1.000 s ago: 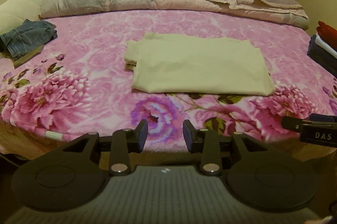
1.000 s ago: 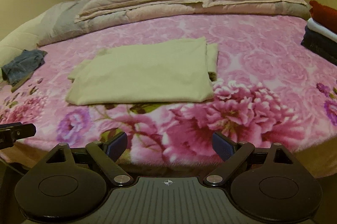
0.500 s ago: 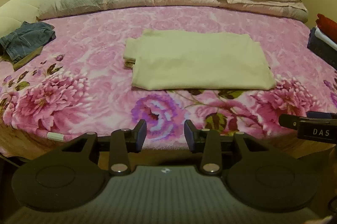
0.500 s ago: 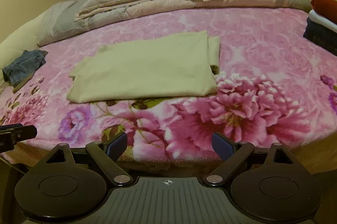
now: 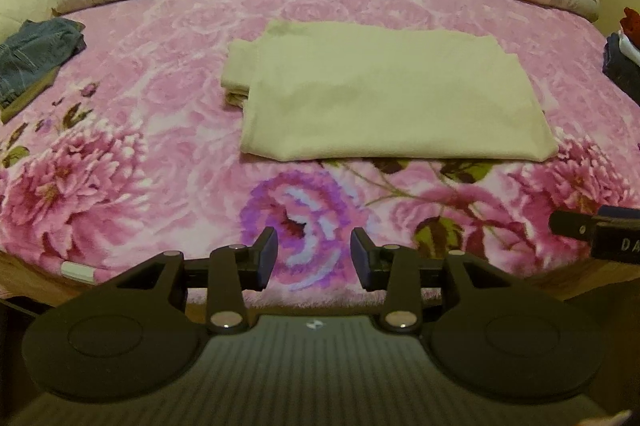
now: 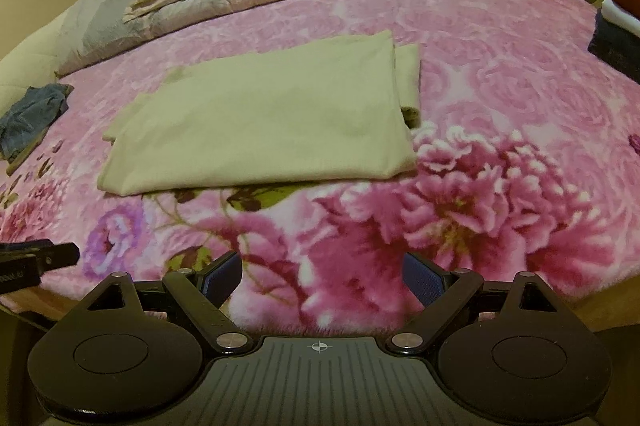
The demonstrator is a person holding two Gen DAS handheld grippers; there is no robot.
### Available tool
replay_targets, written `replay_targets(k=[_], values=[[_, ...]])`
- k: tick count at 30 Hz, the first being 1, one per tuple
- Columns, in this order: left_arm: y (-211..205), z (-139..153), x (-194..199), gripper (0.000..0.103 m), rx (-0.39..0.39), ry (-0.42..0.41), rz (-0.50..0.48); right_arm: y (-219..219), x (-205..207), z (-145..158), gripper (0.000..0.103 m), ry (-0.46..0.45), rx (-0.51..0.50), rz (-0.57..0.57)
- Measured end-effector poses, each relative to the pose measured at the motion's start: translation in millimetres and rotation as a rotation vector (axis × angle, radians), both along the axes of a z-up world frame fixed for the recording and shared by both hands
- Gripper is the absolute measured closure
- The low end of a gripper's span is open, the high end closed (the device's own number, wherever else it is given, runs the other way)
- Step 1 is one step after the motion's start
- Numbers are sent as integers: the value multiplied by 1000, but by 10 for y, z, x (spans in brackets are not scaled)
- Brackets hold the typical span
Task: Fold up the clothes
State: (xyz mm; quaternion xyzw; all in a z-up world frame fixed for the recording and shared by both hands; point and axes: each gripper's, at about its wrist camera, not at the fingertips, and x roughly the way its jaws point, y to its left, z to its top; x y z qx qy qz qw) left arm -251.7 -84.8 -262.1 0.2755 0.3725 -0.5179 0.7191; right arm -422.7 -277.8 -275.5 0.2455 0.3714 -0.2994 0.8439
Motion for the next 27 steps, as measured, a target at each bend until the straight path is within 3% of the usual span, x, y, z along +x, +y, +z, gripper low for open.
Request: replay_targets(k=[7,9,13,15,17,20,22,27], values=[[-85,-182,186,66,11,72,7,-196,-16,-124,13,-1,30,3],[-89,-192,285,66,-13,112,5,-333,-88,-139,13,-43,77,-18],[-162,-128,555,66,-97,223,-1,-843,-338,-106,14,-275,242,-125],[-262,-93,723,66,-150,300,3,-1136,-433,-144,26,-391,317,-194],[-394,-68,887,67,-204,376,9,-1420,-468,-234,27,-493,399,-255],[-657,-58,1106,71,-274,477,12,-1773,-387,-354,29,-545,456,-308],[-869,-83,1215,71,-299,517,0,-1944,-275,-410,45,-535,454,-309],[-1351,-322,1433,71,-311,580,-2,-2191,-57,-639,47,-519,516,-292]])
